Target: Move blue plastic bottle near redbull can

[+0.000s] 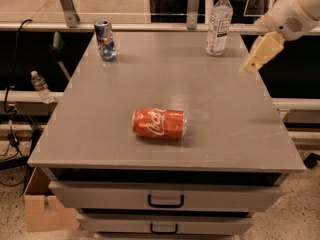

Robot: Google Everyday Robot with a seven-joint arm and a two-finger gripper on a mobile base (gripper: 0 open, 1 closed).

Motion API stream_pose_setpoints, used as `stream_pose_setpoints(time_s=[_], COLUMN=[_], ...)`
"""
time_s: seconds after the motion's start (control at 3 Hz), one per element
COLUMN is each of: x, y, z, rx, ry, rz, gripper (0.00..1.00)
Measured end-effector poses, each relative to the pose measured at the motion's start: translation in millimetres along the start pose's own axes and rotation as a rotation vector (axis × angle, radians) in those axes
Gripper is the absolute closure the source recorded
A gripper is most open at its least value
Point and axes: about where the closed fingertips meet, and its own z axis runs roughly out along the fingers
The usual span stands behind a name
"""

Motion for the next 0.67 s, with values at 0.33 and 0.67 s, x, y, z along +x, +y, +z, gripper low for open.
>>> stream_pose_setpoints(time_s=[0.33,0.67], x=[-20.4,-20.4], y=[-49.3,-48.9], z=[10.5,10.9], rx=[0.078,0.077], ry=[-0.126,-0.125], rz=[0.069,0.069], gripper=[0.0,0.0])
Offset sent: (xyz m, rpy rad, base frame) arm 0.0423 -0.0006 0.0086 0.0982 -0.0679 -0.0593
